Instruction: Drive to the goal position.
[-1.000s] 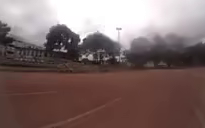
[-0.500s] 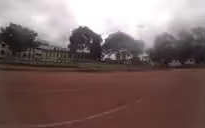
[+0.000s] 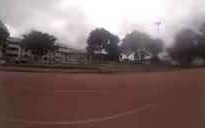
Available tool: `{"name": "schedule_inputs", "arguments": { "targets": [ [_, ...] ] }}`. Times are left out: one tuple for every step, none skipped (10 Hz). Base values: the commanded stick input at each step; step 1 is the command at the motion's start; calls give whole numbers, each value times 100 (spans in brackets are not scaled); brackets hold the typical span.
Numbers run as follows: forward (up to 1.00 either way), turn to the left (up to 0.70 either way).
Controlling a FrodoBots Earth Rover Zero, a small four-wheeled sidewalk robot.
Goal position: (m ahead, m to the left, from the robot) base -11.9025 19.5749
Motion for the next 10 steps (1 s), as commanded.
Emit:
{"name": "schedule_inputs", "arguments": {
  "targets": [
    [0, 45],
    [0, 45],
    [0, 45],
    [0, 45],
    [0, 45],
    [0, 45],
    [0, 45],
    [0, 45],
    [0, 45],
    [0, 45]
  ]
}}
